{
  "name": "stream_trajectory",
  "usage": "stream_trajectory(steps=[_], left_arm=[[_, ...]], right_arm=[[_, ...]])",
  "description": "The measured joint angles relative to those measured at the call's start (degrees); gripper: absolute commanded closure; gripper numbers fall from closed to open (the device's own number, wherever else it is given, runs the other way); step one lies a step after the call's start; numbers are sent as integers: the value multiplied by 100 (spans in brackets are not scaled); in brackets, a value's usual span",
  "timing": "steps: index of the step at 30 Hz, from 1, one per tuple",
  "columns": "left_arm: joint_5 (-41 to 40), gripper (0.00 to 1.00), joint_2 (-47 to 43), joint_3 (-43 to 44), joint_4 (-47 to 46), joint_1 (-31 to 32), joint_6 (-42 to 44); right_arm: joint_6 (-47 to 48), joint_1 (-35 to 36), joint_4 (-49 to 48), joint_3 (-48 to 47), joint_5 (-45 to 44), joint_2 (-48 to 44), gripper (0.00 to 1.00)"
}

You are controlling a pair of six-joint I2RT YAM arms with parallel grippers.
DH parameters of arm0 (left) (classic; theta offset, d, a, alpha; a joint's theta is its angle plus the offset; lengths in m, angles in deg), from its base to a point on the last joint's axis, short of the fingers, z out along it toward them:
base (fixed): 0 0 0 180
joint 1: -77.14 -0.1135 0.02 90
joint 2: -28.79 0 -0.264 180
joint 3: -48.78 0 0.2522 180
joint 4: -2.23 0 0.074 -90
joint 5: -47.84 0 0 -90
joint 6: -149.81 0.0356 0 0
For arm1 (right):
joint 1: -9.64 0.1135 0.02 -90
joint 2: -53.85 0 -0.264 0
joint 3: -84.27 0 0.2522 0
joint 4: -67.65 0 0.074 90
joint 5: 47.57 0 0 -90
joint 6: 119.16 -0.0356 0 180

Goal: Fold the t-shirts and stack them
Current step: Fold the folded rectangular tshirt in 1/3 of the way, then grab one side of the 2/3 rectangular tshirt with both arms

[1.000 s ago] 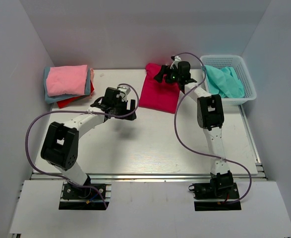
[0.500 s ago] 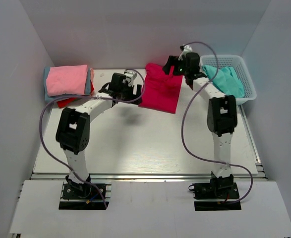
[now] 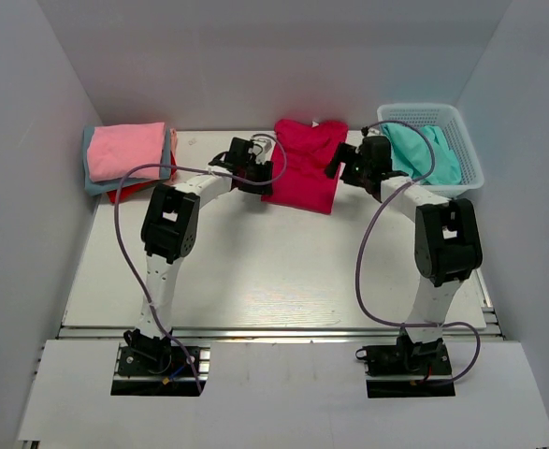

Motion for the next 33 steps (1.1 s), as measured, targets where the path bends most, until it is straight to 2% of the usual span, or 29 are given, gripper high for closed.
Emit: stream_trajectory(steps=[2,6,11,12,15,18,20,21,23,24,25,33], left_arm=[[11,54,0,-39,-52,9,-7],[37,57,13,-81,-20,20,-13],[127,59,-223,-636,-479,0,-61],[146,64,-262,-721,-557,2,-74],[173,64,-299,-855,-708,-2,-92],[214,71,-328,-946,-817,-7,-109],[275,89,-328,-968,-846,-11,-127],[306,89,-328,-986,-866,-11,-149],[358,100,-328,-1003,-872,-9,-153],[380,100,-328,-1012,-883,-9,-170],[404,100,-330,-1029,-898,-9,-177],[496,100,-704,-1613,-1047,-2,-234]], right_arm=[[-90,-11,168,160,85,31,10],[-214,-28,319,299,302,31,10],[-404,-26,315,470,557,55,12],[-439,-26,343,503,640,87,12],[-531,-26,369,514,831,319,13],[-619,-26,378,562,979,549,22],[-678,-26,350,540,1023,592,33],[-686,-33,330,538,1051,610,35],[-728,-33,328,520,1134,673,45],[-734,-33,299,518,1228,710,52],[-745,-31,295,516,1274,737,54],[-970,-26,0,807,1683,704,50]])
